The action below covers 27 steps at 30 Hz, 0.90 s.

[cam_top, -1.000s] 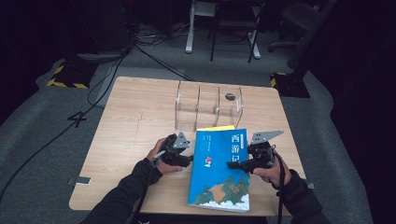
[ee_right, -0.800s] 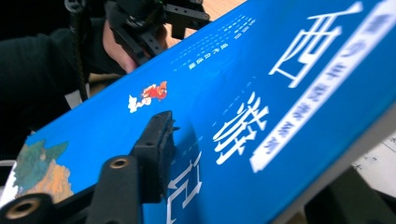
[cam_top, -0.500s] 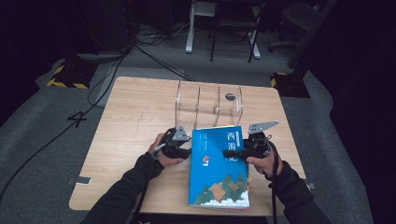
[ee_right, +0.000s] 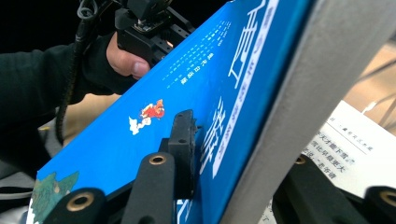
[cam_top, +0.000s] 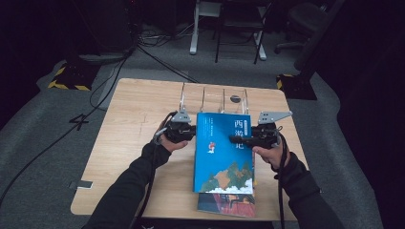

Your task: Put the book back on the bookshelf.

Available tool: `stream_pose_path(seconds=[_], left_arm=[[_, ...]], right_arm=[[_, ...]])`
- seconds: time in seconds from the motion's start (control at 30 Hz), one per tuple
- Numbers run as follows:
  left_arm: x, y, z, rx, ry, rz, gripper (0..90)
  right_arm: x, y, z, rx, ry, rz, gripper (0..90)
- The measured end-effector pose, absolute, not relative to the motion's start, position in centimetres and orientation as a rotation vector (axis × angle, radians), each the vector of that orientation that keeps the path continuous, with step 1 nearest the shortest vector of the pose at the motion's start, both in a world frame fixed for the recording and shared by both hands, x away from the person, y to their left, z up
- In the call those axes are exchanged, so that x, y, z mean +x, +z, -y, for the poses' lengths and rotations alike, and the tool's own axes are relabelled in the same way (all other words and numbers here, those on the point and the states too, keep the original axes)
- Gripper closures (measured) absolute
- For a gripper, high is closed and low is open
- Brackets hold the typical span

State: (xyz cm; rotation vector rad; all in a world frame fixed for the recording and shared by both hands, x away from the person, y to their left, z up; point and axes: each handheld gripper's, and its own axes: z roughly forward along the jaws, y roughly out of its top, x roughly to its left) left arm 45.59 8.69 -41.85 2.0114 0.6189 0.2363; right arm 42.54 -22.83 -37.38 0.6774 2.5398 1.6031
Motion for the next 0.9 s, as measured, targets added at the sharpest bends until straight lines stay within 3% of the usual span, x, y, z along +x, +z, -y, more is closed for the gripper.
stream_pose_path(seconds=[0.17, 0.3, 0.67, 0.9], left_arm=[[46.2, -39.4, -9.1, 1.955, 0.239, -0.646, 79.0], [45.9, -38.0, -9.0, 1.958, 0.237, -0.609, 89.4], [45.3, -32.8, -7.6, 1.958, 0.331, -0.553, 89.9], [43.6, -32.1, -7.6, 1.934, 0.368, -0.531, 89.9]], right_arm=[[41.6, -36.1, 22.9, 0.54, 1.618, -2.46, 70.2], [40.6, -35.5, 22.6, 0.476, 1.587, -2.421, 70.1], [39.0, -33.4, 23.2, 0.379, 1.545, -2.246, 73.3], [37.7, -33.1, 23.5, 0.29, 1.522, -2.186, 73.9]])
